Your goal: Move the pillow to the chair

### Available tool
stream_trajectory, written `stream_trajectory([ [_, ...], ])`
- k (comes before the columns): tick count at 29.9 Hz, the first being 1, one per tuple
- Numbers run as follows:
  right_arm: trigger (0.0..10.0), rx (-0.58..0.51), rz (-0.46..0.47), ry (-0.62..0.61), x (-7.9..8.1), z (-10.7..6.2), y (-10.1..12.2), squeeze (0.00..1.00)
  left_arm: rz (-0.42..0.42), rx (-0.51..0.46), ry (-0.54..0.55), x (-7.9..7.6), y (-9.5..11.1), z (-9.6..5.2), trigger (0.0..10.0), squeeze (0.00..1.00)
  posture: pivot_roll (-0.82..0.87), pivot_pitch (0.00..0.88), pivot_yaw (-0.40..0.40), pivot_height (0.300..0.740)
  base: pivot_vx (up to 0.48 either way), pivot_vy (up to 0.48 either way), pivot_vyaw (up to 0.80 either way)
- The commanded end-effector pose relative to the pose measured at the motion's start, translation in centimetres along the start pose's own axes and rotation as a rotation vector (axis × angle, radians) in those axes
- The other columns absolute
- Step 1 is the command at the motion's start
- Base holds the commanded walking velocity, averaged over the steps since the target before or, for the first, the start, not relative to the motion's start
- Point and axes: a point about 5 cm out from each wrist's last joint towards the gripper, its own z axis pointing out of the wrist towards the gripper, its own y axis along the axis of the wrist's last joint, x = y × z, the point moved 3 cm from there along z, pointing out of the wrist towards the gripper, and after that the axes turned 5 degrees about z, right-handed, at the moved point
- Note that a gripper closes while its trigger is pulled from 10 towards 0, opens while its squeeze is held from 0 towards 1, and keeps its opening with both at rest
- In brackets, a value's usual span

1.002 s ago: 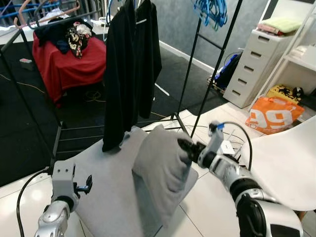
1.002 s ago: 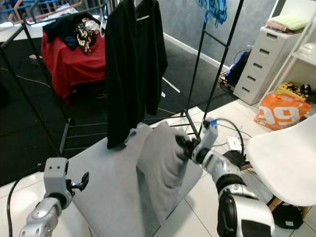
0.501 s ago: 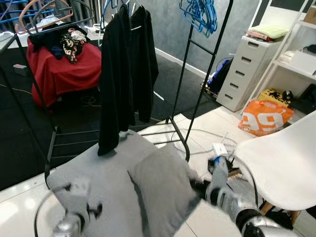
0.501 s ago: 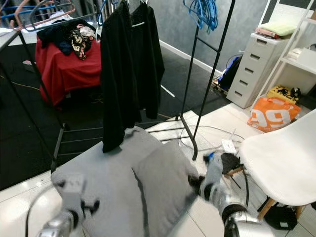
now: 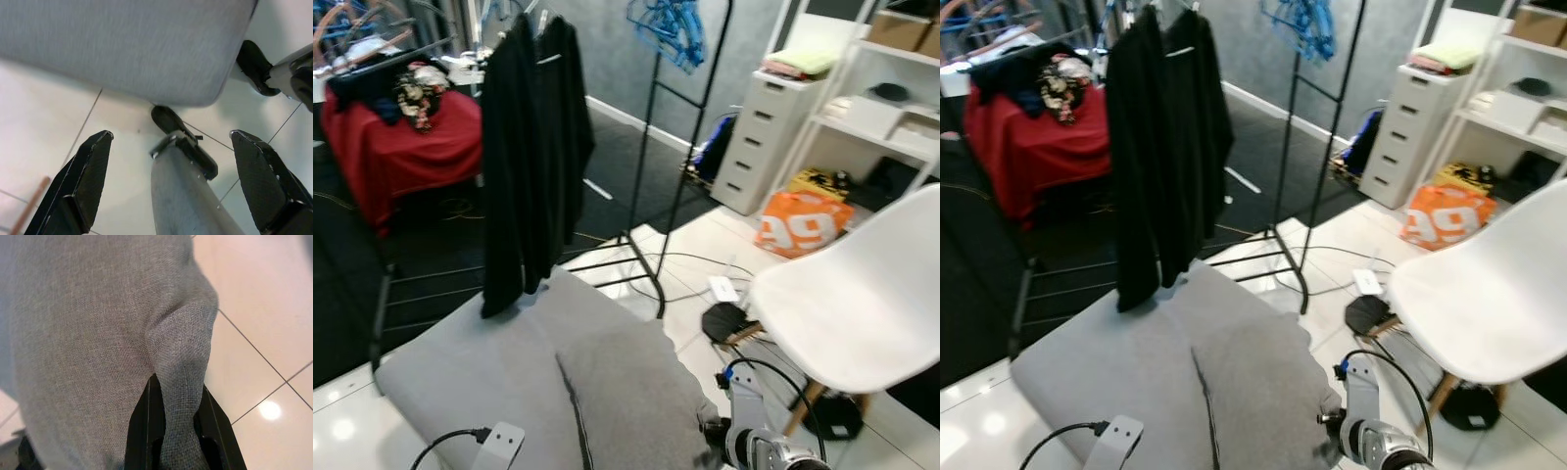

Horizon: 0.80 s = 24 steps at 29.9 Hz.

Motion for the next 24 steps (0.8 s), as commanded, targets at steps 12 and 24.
stream_trajectory([
  [12, 10.0, -0.111, 0.043, -0.094, -1.4, -0.5, 2.8, 0.00, -0.008, -0.021, 0.000, -0.8, 0.9, 0.2, 10.0, 0.00, -0.15, 0.000, -0.078, 0.740, 0.000, 0.000, -0.68],
  [24, 10.0, -0.149, 0.088, -0.117, -1.6, -0.5, 2.4, 0.00, -0.020, -0.036, 0.025, -0.7, 1.4, 0.2, 10.0, 0.00, -0.15, 0.000, -0.074, 0.740, 0.000, 0.000, -0.68],
])
